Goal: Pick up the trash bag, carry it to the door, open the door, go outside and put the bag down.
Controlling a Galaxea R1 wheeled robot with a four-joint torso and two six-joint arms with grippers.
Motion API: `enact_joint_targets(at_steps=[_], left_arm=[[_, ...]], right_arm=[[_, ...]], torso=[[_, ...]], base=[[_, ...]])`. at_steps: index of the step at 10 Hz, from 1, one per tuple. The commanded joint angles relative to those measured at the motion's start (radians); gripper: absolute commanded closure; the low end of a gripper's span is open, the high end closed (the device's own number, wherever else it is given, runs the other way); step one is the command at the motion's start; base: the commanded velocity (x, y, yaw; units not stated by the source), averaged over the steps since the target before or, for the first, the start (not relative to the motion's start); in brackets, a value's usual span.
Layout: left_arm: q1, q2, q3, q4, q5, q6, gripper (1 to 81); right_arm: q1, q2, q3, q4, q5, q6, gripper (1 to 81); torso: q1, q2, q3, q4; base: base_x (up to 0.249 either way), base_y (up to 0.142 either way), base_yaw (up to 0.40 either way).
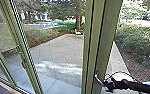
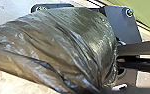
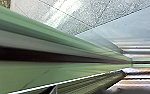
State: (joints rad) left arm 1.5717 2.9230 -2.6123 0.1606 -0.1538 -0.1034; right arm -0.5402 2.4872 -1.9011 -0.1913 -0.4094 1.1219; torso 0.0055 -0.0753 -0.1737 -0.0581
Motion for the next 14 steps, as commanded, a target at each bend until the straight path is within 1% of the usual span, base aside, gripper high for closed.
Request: enact_joint_targets(at_steps=[1, 2, 4, 5, 6, 7, 9, 11, 13, 14], left_arm=[[-0.025, -0.01, 0.003, -0.003, 0.054, 0.001, 81.1], [-0.023, -0.01, 0.003, -0.001, 0.054, 0.001, 81.1], [-0.022, -0.008, 0.003, -0.001, 0.054, 0.001, 81.1], [-0.02, -0.008, 0.003, -0.001, 0.054, 0.001, 81.1], [-0.018, -0.008, 0.003, -0.001, 0.054, 0.001, 81.1], [-0.017, -0.01, 0.003, -0.001, 0.054, 0.001, 81.1], [-0.015, -0.01, 0.003, -0.003, 0.054, 0.001, 81.1], [-0.017, -0.01, 0.003, -0.006, 0.054, 0.001, 81.1], [-0.015, -0.01, 0.003, -0.006, 0.054, 0.001, 81.1], [-0.012, -0.005, 0.003, -0.006, 0.054, 0.001, 81.1]], right_arm=[[0.24, -0.143, -0.056, 0.01, -0.092, 0.078, 1.0], [0.257, -0.155, -0.05, 0.01, -0.103, 0.078, 1.0], [0.28, -0.178, -0.035, 0.009, -0.106, 0.078, 1.0], [0.291, -0.181, -0.039, 0.007, -0.106, 0.075, 1.0], [0.314, -0.189, -0.044, 0.007, -0.108, 0.052, 1.0], [0.334, -0.196, -0.038, 0.006, -0.118, 0.03, 1.0], [0.367, -0.227, -0.016, 0.004, -0.118, -0.011, 1.0], [0.439, -0.271, 0.002, -0.002, -0.121, -0.033, 1.0], [0.492, -0.31, 0.034, -0.02, -0.173, -0.044, 1.0], [0.506, -0.322, 0.051, -0.03, -0.175, -0.044, 1.0]], torso=[[0.0, 0.0, 0.0, 0.0], [0.0, 0.0, -0.042, 0.0], [0.0, 0.0, -0.068, 0.0], [0.0, 0.0, -0.037, 0.0], [-0.001, 0.0, -0.07, 0.0], [-0.001, 0.0, -0.088, 0.0], [0.0, 0.001, -0.1, 0.0], [0.001, 0.002, -0.099, 0.001], [0.002, 0.003, -0.099, 0.001], [0.003, 0.003, -0.1, 0.001]], base=[[0.0, 0.0, 0.0], [0.0, 0.0, 0.0], [0.0, 0.0, 0.0], [0.0, 0.0, 0.0], [0.0, 0.0, 0.0], [0.0, 0.0, 0.0], [0.0, 0.0, 0.0], [0.0, 0.0, 0.0], [0.0, 0.0, 0.0], [0.0, 0.0, 0.0]])
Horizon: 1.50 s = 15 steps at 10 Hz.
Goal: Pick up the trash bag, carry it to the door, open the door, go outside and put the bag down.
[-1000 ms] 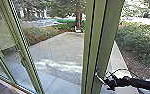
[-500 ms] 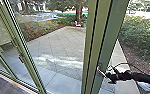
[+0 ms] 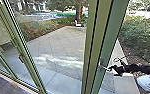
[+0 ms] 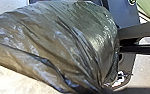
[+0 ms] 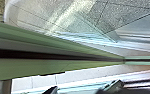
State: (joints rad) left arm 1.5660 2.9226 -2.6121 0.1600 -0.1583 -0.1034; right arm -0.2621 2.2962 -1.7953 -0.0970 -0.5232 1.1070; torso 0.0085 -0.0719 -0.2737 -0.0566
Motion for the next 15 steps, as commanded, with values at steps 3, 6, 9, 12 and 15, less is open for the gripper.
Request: enact_joint_targets(at_steps=[3, 6, 9, 12, 15], left_arm=[[-0.005, -0.005, 0.003, -0.005, 0.059, 0.001, 81.1], [-0.005, -0.003, 0.003, -0.004, 0.059, 0.001, 81.1], [-0.005, 0.0, 0.003, -0.004, 0.059, 0.002, 81.1], [-0.005, -0.002, 0.003, -0.007, 0.059, 0.001, 81.1], [-0.005, 0.0, 0.003, -0.022, 0.059, 0.001, 81.1]], right_arm=[[0.272, -0.148, -0.002, -0.176, -0.118, -0.049, 1.0], [0.303, -0.172, 0.073, -0.308, -0.225, -0.05, 1.0], [0.324, -0.186, 0.113, -0.375, -0.281, -0.085, 1.0], [0.318, -0.186, 0.102, -0.555, -0.302, -0.147, 1.0], [0.301, -0.206, 0.076, -0.762, -0.33, -0.18, 1.0]], torso=[[0.001, 0.0, 0.0, 0.0], [0.001, 0.001, 0.046, 0.0], [0.002, 0.002, 0.138, 0.0], [0.0, 0.001, 0.122, 0.0], [0.0, 0.0, 0.131, 0.0]], base=[[0.0, 0.0, 0.0], [0.0, 0.0, 0.0], [0.0, 0.0, 0.0], [0.0, 0.0, 0.0], [0.0, 0.0, 0.0]])
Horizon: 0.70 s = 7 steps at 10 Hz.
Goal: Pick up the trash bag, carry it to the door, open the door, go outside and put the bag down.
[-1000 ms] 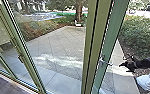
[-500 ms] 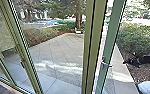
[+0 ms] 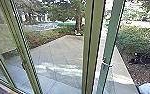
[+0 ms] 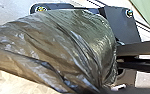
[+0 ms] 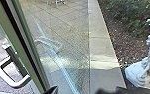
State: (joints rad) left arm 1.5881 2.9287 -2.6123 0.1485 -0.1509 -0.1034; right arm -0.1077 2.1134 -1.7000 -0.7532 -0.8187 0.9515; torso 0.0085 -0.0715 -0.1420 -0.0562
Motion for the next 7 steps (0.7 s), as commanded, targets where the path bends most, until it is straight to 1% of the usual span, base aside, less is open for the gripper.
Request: enact_joint_targets(at_steps=[1, 2, 3, 4, 5, 6, 7], left_arm=[[-0.027, -0.005, 0.003, -0.012, 0.051, 0.001, 81.1], [-0.027, -0.003, 0.003, -0.015, 0.051, 0.001, 81.1], [-0.027, -0.003, 0.003, -0.027, 0.051, -0.001, 81.1], [-0.027, -0.006, 0.003, -0.04, 0.051, 0.001, 81.1], [-0.027, -0.006, 0.003, -0.058, 0.051, 0.001, 81.1], [-0.026, -0.005, 0.005, -0.063, 0.051, 0.001, 81.1], [-0.026, -0.002, 0.003, -0.073, 0.051, 0.001, 81.1]], right_arm=[[0.147, -0.033, -0.035, -0.158, -0.033, -0.043, 1.0], [0.154, -0.031, -0.064, -0.201, -0.031, -0.059, 1.0], [0.157, -0.016, -0.107, -0.233, -0.027, -0.08, 1.0], [0.154, 0.001, -0.15, -0.268, -0.017, -0.12, 1.0], [0.151, 0.032, -0.226, -0.327, -0.01, -0.169, 1.0], [0.159, 0.052, -0.301, -0.363, 0.024, -0.189, 1.0], [0.168, 0.058, -0.352, -0.368, 0.061, -0.207, 1.0]], torso=[[0.0, 0.0, 0.0, 0.0], [0.0, 0.0, 0.0, 0.0], [0.0, 0.0, 0.0, 0.0], [0.0, 0.0, 0.0, 0.0], [0.0, 0.0, 0.0, 0.0], [-0.001, 0.0, 0.0, 0.0], [-0.002, 0.0, 0.001, 0.0]], base=[[0.0, 0.0, 0.0], [0.0, 0.0, 0.0], [0.0, 0.0, 0.0], [0.0, 0.0, 0.0], [0.0, 0.0, 0.0], [0.0, 0.0, 0.0], [0.0, 0.0, 0.0]])
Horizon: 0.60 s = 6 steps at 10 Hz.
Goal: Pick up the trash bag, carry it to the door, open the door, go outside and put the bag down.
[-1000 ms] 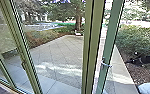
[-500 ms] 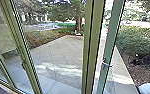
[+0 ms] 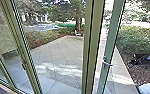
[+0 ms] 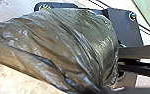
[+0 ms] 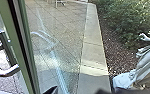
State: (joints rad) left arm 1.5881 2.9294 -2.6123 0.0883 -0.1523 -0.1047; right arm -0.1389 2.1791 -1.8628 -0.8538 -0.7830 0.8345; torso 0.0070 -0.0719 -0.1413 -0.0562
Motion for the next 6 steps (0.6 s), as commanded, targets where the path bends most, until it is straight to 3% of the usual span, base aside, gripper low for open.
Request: enact_joint_targets(at_steps=[1, 3, 6], left_arm=[[-0.026, -0.001, 0.003, -0.019, 0.053, 0.002, 81.1], [-0.023, 0.004, 0.005, -0.022, 0.053, 0.002, 81.1], [-0.023, 0.004, 0.003, -0.024, 0.053, 0.002, 81.1]], right_arm=[[0.204, 0.004, -0.263, -0.268, 0.065, -0.129, 1.0], [0.196, 0.001, -0.325, -0.255, 0.109, -0.155, 1.0], [0.163, -0.054, -0.291, -0.252, 0.108, -0.199, 1.0]], torso=[[0.0, 0.0, 0.0, 0.0], [-0.001, 0.0, 0.0, 0.0], [0.0, 0.0, 0.0, 0.0]], base=[[0.0, 0.0, 0.0], [0.0, 0.0, 0.0], [0.0, 0.0, 0.0]])
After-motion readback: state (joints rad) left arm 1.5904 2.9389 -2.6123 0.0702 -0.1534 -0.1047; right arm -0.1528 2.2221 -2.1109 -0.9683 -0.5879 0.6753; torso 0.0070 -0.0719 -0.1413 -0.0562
